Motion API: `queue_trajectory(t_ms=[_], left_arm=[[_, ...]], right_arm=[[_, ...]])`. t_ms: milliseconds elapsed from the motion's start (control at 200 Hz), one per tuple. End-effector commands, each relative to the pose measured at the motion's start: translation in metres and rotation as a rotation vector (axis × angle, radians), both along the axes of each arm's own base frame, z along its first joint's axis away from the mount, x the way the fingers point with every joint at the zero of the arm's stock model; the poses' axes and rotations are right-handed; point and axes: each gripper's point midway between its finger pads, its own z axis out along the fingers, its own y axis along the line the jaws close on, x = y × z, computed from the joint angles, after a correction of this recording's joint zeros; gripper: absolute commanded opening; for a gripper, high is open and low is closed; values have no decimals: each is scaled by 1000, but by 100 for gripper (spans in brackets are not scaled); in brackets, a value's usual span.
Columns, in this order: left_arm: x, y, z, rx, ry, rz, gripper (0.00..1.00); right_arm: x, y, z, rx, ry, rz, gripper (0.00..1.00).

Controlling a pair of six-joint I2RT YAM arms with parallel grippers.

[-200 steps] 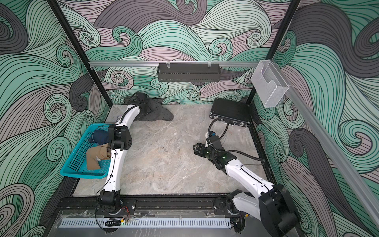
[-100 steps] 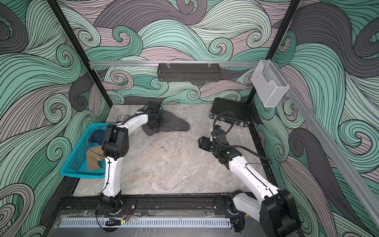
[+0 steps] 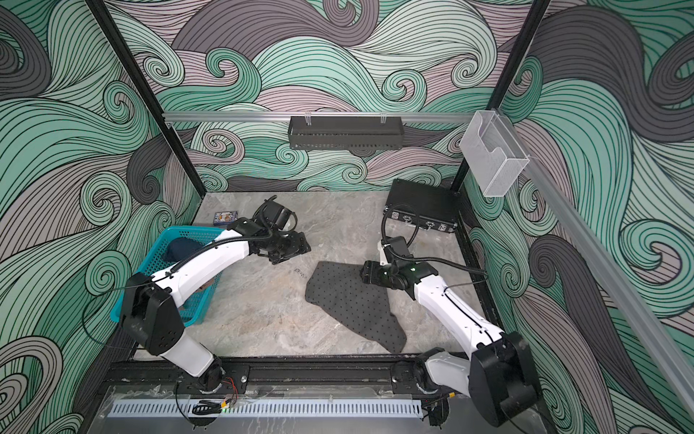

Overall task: Roll up the skirts
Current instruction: Move the skirt to the center of the board, then flatten out the skirt at the center of the board.

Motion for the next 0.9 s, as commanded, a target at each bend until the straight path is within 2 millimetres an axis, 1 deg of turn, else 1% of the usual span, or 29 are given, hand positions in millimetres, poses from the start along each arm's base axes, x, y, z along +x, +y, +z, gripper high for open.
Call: queue_trajectory(t_ms=[0,65,125,180,255,315,365,405,445,465,485,505,535,555,565,575,615,661,696,736,781,831,856,896], left_arm=[[-5,-11,-13,-75,20,-102,81],[0,-25,-21,-127,59,-159,81],[2,-41,-31,-176,145,-219,81],[3,-57,-49,-213,227,-257,79],[13,-69,-74,-213,274,-270,78],[22,-76,-85,-213,268,-287,76],[28,-79,-93,-212,274,-274,72],[30,-87,-98,-242,287,-272,65],[32,-92,-102,-256,300,-270,58],[33,-93,-105,-251,305,-272,52],[34,-94,-107,-246,307,-272,45],[36,-96,-107,-244,307,-275,35],[38,-97,-108,-246,307,-274,16],[39,-98,-108,-247,306,-270,5],[40,-98,-107,-249,303,-269,1],[40,-99,-106,-252,299,-268,0],[43,-103,-99,-277,269,-277,0],[49,-109,-84,-313,220,-288,0],[52,-114,-69,-344,175,-301,0],[58,-118,-46,-382,114,-313,0],[66,-121,-14,-421,33,-325,0],[76,-119,24,-448,-67,-329,0],[82,-117,46,-460,-121,-328,0],[92,-109,87,-478,-211,-321,0]], right_arm=[[7,-8,-3,-57,23,-20,74],[18,-22,-10,-109,32,-85,74],[27,-38,-21,-112,77,-165,74],[30,-46,-32,-94,128,-201,71],[29,-45,-46,-85,177,-193,70],[31,-40,-55,-57,205,-185,70],[32,-34,-61,-26,229,-169,66],[33,-31,-65,-11,252,-157,64],[35,-27,-69,7,268,-142,59],[37,-26,-71,17,275,-137,56],[38,-25,-73,28,283,-134,52],[39,-24,-74,38,291,-131,46],[41,-23,-75,59,299,-130,35],[42,-23,-75,70,302,-131,29],[43,-22,-75,74,301,-130,27],[44,-22,-74,79,299,-132,24],[47,-21,-71,89,279,-135,16],[51,-19,-64,109,250,-141,10],[54,-17,-58,126,231,-145,6],[60,-16,-48,139,203,-154,3],[69,-14,-31,163,155,-157,0],[81,-11,-6,192,88,-165,0],[88,-9,10,205,47,-162,0],[105,-4,46,232,-65,-144,0]])
